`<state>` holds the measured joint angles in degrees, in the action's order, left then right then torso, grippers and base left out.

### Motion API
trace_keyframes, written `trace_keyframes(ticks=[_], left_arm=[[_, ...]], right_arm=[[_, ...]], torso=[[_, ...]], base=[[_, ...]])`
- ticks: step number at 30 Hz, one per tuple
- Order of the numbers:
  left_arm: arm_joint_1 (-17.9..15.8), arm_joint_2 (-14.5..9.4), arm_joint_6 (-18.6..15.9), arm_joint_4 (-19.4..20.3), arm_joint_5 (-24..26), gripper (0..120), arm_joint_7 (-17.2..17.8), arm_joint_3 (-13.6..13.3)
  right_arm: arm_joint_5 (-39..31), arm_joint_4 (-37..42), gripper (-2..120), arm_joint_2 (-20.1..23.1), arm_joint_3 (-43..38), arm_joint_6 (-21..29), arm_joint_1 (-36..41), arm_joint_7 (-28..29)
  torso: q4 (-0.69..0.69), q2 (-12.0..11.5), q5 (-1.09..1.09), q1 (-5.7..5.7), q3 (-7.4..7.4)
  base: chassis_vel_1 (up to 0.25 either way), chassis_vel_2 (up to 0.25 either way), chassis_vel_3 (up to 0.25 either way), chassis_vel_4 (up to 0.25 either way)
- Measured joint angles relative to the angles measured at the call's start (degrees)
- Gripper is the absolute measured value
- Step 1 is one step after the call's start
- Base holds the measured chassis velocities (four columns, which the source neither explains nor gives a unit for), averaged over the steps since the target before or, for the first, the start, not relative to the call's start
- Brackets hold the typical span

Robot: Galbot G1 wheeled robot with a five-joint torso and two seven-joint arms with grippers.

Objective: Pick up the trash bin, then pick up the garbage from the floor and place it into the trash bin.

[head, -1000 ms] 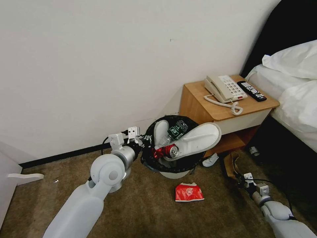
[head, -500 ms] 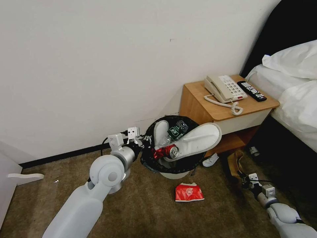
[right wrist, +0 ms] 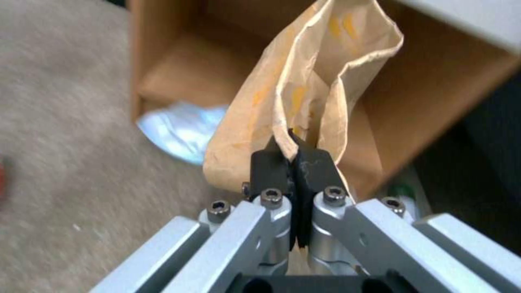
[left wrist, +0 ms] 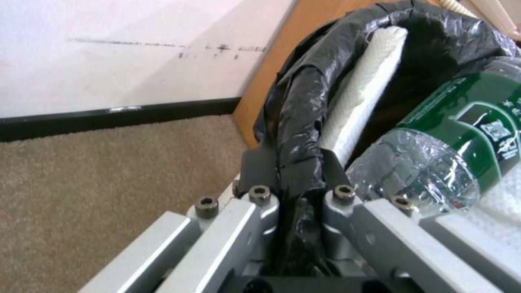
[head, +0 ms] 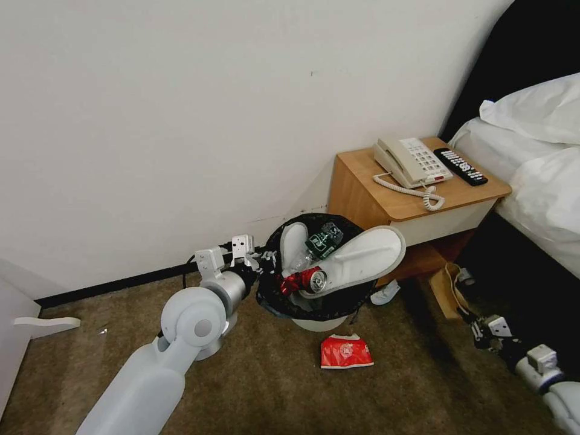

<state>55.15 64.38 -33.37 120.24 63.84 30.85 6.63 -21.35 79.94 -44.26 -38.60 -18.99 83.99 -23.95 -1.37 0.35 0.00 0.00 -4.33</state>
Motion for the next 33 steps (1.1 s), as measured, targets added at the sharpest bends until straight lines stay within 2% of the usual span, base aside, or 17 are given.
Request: trace_keyframes(ticks=[3, 9, 18, 26, 33], left_arm=[[0.1, -0.1, 0.0, 0.3, 0.1, 4, 0.0, 0.2], [0.1, -0.3, 0.0, 0.4, 0.2, 4, 0.0, 0.5], [0.1, -0.8, -0.1, 0.5, 0.4, 4, 0.0, 0.3], [0.2, -0.8, -0.1, 0.1, 0.4, 4, -0.1, 0.1], [0.2, -0.8, -0.1, 0.0, 0.4, 4, -0.1, 0.2]], right_arm=[[-0.2, 1.6, 0, 0.1, -1.6, -3.3, 0.4, -4.5], [-0.4, 2.5, 0, 0.1, -2.7, -6.5, -0.2, -8.2], [-1.2, 5.7, 0, 0.0, -2.5, -6.8, -0.2, -8.4], [-3.9, 15.4, 0, 1.7, -2.4, -4.6, 1.1, -7.1], [-5.0, 19.1, 0, 2.6, -2.5, -3.9, 1.4, -6.7]], torso=[[0.01, 0.0, 0.0, 0.0, 0.0], [0.01, 0.0, 0.0, 0.0, 0.0], [0.01, 0.0, 0.0, 0.0, -0.01], [0.01, 0.0, -0.01, 0.0, -0.01], [0.0, 0.0, 0.0, 0.0, -0.01]], base=[[0.0, 0.0, 0.0, 0.0], [0.0, 0.0, 0.0, 0.0], [0.0, 0.0, 0.0, 0.0], [0.0, 0.0, 0.0, 0.0], [0.0, 0.0, 0.0, 0.0]])
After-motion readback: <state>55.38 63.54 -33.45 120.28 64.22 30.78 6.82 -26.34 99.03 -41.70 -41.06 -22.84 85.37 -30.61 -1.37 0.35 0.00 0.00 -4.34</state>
